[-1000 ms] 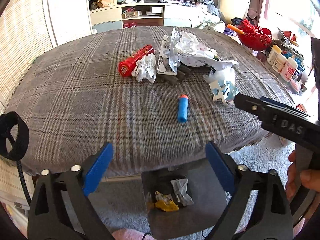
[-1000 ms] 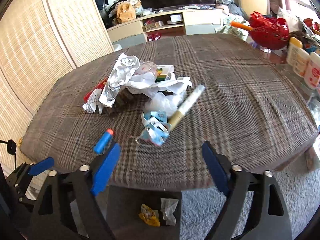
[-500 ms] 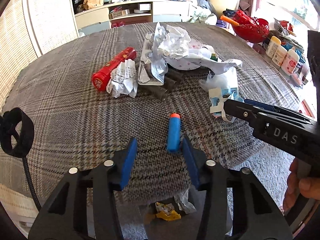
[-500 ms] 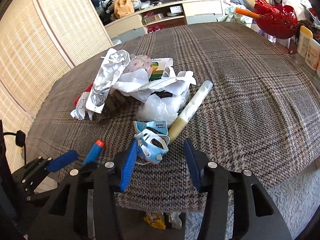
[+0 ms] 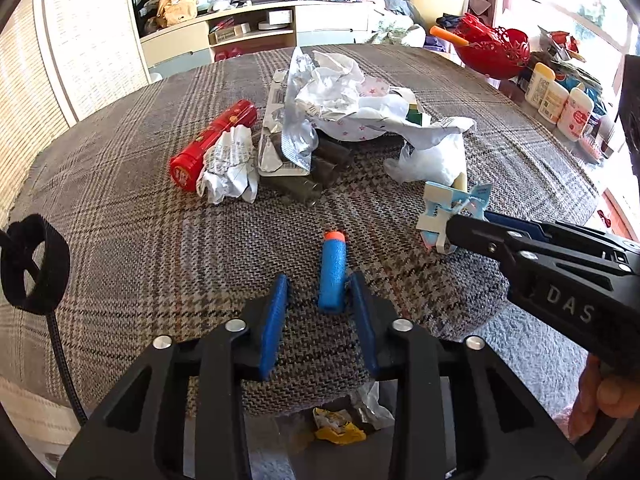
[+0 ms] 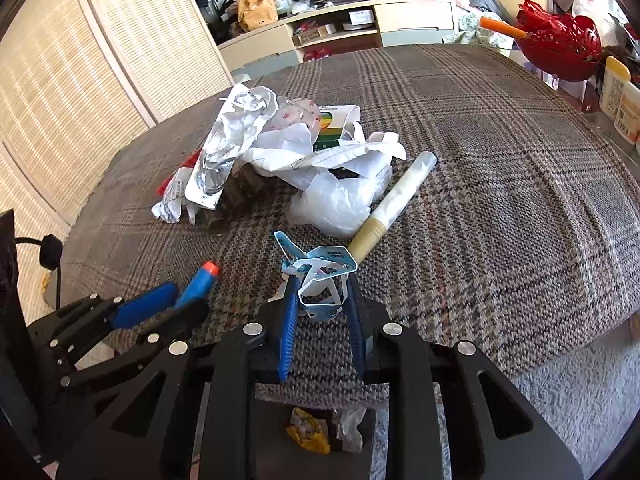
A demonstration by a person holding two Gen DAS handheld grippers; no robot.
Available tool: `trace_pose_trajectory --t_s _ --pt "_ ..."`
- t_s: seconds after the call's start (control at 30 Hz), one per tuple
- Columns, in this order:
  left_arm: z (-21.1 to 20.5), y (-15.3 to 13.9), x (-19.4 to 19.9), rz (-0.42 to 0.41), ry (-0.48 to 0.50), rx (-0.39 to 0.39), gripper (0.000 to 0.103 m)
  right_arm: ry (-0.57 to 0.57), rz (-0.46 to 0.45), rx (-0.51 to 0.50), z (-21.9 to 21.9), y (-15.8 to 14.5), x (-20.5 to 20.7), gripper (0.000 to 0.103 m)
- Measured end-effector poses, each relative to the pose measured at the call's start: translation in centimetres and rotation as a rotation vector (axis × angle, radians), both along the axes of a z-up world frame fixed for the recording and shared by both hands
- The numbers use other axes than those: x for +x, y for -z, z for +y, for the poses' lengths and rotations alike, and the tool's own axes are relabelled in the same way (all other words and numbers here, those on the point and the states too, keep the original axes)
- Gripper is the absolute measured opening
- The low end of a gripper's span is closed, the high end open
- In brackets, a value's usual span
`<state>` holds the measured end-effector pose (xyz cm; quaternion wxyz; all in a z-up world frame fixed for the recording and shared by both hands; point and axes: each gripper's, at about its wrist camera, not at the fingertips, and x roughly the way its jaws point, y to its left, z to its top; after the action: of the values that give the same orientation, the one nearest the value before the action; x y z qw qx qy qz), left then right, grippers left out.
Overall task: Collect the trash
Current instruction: 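Lower both held items into the bin and open both grippers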
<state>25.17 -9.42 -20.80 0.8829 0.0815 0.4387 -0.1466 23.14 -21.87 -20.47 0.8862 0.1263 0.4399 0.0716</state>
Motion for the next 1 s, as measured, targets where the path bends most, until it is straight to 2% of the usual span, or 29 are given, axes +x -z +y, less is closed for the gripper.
trace_pose_trajectory --t_s 0.23,0.33,0.5,0.8,1.0 --pt "0.0 0.1 0.1 -0.007 0.011 0.003 0.033 0.011 0.001 -0.004 -0.8 -0.1 -1.3 0.021" --pt "0.1 0.0 -0.5 -0.008 0.01 0.009 0.027 0.01 0.0 0.005 -1.0 -0.2 -2.0 0.021" --pt "0.6 -0.1 -1.7 0.005 0.005 0.005 0.01 0.003 -0.003 0.008 -0.9 -0.5 -3.0 0.021" --pt "1.8 -0.4 -3.3 0.022 -0.013 -0.039 0.008 0.009 -0.017 0.026 -1.2 -1.2 -5.1 0.021" --pt "2.9 -1.9 -6.0 0.009 -0.024 -0.073 0.008 -0.012 -0.026 0.032 -0.6 -1.8 -7.0 0.021"
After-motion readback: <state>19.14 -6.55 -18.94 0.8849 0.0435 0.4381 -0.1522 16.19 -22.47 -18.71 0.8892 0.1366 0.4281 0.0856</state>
